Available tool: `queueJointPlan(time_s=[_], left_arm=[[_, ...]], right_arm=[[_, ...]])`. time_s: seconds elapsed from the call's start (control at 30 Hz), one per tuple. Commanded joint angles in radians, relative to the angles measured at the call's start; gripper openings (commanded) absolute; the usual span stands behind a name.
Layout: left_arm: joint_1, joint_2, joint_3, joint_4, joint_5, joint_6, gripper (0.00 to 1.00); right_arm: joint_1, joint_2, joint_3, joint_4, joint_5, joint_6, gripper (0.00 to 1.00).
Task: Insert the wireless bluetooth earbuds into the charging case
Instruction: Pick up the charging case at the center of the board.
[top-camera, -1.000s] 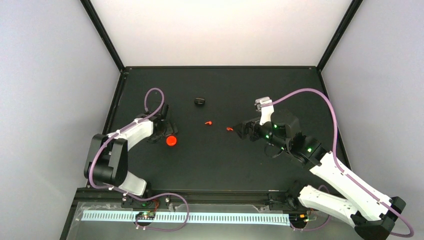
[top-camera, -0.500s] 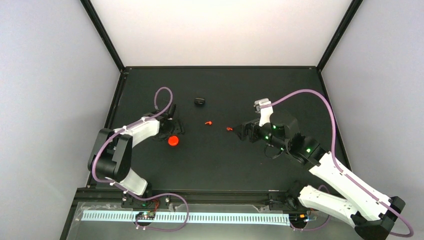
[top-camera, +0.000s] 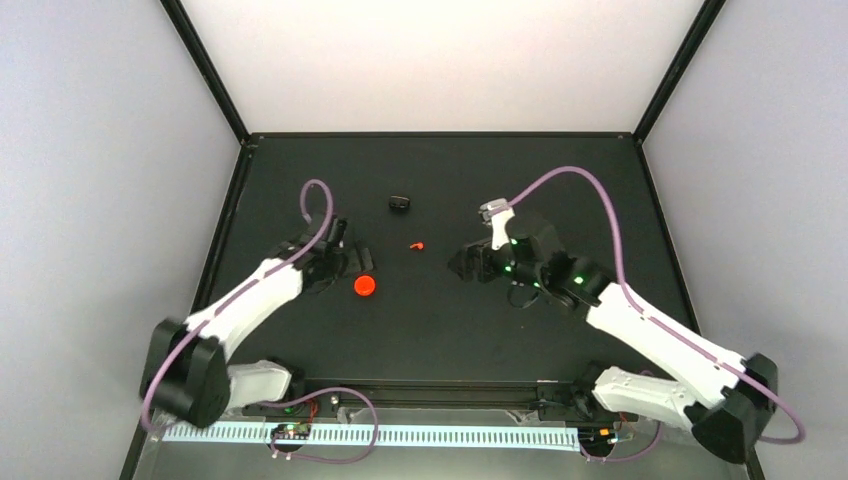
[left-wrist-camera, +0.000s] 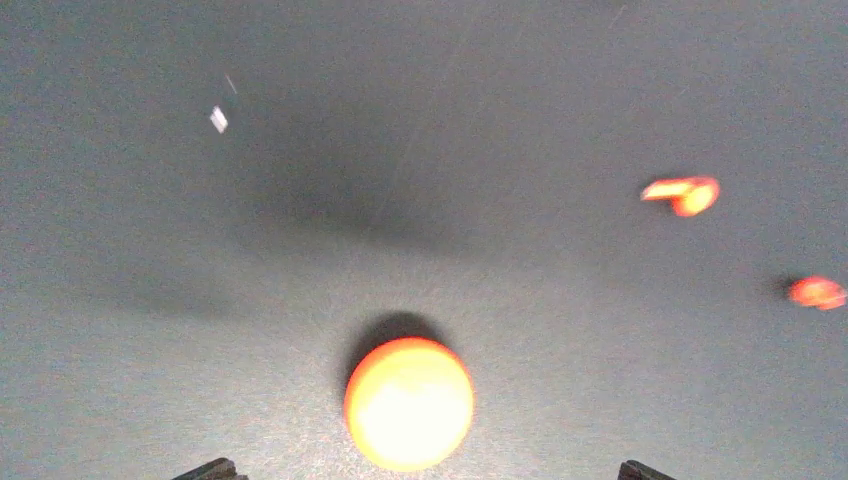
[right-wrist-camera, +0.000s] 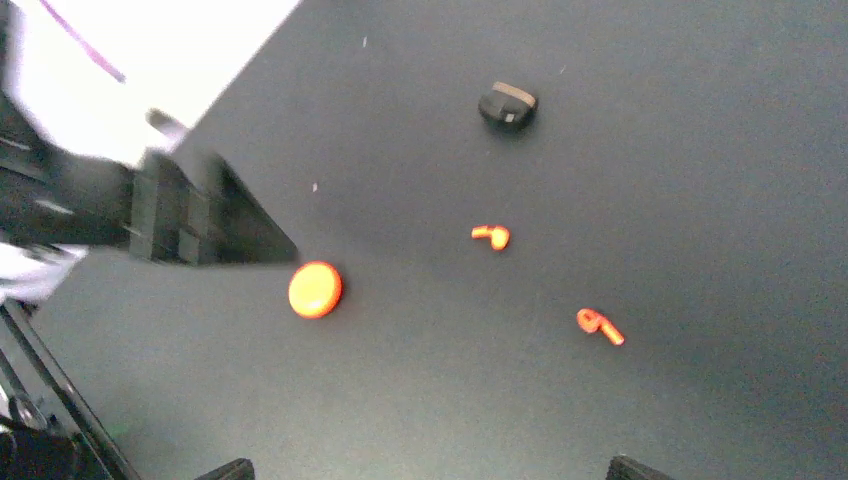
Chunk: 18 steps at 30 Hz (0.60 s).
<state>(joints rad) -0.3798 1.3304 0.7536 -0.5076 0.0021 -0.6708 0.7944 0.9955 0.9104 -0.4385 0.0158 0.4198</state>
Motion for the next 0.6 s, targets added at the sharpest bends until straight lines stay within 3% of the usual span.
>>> queueJointPlan(time_s=[0.0, 0.23, 0.3, 0.57], left_arm=[[0.014, -0.28, 0.056, -0.153, -0.121, 0.039, 0.99], [0.013, -0.717, 0.036, -0.09, -0.199, 0.131, 0.99], [0.012, -0.804, 0.021, -0.079, -0.23, 0.159, 0.99], [0.012, -0.918, -0.023, -0.12, -0.348, 0.202, 0.99]], right_arm=[[0.003, 0.149, -0.013, 0.098, -0.112, 0.014, 0.9], [0.14, 0.532, 0.122, 0.202, -0.119, 0.058, 0.83], [0.182, 0.643, 0.192, 0.203, -0.057, 0.079, 0.82], [0.273, 1.004, 0.535, 0.095, 0.069, 0.097, 0.82]])
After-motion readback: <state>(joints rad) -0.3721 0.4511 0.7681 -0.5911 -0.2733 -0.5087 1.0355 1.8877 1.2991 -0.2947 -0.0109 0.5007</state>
